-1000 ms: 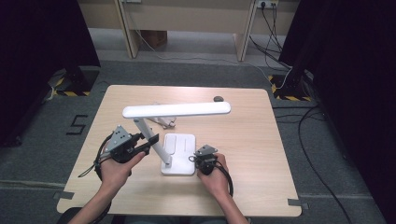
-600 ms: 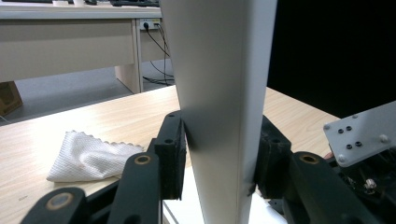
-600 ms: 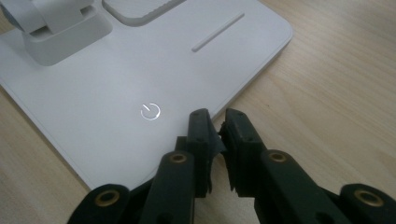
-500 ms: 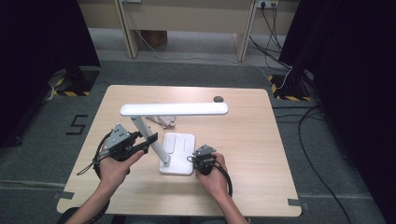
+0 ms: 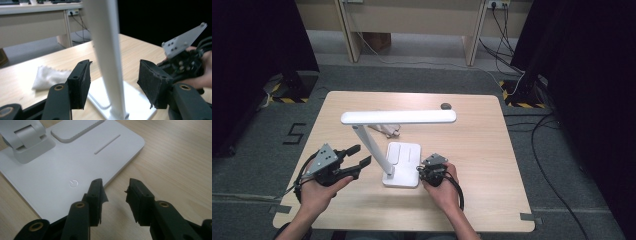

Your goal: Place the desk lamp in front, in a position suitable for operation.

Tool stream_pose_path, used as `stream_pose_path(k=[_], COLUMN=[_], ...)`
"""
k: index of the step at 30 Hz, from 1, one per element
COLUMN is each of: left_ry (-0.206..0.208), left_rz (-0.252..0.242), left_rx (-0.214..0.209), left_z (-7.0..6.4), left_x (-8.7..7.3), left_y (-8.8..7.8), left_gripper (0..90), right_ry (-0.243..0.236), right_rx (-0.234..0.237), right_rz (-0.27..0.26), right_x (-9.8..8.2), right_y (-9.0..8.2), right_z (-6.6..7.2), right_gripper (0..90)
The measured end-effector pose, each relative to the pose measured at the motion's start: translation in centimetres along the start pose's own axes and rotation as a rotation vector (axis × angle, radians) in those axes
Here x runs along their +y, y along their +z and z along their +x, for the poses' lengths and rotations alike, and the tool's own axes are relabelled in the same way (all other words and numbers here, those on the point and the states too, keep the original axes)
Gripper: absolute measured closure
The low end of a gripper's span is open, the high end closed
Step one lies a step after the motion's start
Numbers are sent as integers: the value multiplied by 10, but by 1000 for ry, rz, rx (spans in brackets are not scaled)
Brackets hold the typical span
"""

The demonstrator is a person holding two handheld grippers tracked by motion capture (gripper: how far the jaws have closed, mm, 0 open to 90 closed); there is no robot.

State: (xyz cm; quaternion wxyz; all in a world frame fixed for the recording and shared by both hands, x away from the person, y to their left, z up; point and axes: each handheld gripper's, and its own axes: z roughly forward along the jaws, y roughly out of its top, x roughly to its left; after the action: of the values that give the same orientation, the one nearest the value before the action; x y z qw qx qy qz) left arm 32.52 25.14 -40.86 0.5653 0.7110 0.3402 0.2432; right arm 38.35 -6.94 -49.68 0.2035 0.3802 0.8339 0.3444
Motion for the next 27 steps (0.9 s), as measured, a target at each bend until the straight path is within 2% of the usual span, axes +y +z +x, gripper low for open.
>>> stream_pose_path(k=[4, 5, 9, 12, 16, 18, 20, 22, 24, 25, 27], left_ry=[-14, -20, 1, 2, -25, -4, -20, 2, -6, -18, -73], left_rz=[37, 42, 91, 119, 158, 171, 167, 181, 188, 186, 184], left_rx=[46, 57, 103, 119, 127, 141, 146, 161, 165, 165, 162], left_z=[14, 18, 37, 51, 69, 77, 85, 93, 100, 103, 112], left_x=[-15, -19, -30, -33, -37, -38, -38, -37, -37, -37, -38], left_y=[-8, -7, 2, 17, 45, 59, 72, 84, 95, 101, 112], left_gripper=[426, 426, 424, 419, 412, 409, 406, 400, 399, 399, 399], right_ry=[17, 7, 13, 11, 8, 9, 9, 9, 5, 7, 9], right_rx=[-6, -11, -8, -13, -13, -11, -14, -15, -16, -16, -15], right_rz=[2, 0, -1, 3, 1, -1, -5, -5, -8, -8, -7], right_x=[-3, -4, -5, -6, -7, -7, -7, -7, -8, -8, -8], right_y=[-3, -4, -5, -6, -8, -9, -10, -12, -12, -13, -13], right_z=[-3, -5, -6, -7, -7, -7, -7, -8, -9, -9, -9], right_gripper=[637, 636, 628, 626, 623, 622, 622, 622, 621, 622, 622])
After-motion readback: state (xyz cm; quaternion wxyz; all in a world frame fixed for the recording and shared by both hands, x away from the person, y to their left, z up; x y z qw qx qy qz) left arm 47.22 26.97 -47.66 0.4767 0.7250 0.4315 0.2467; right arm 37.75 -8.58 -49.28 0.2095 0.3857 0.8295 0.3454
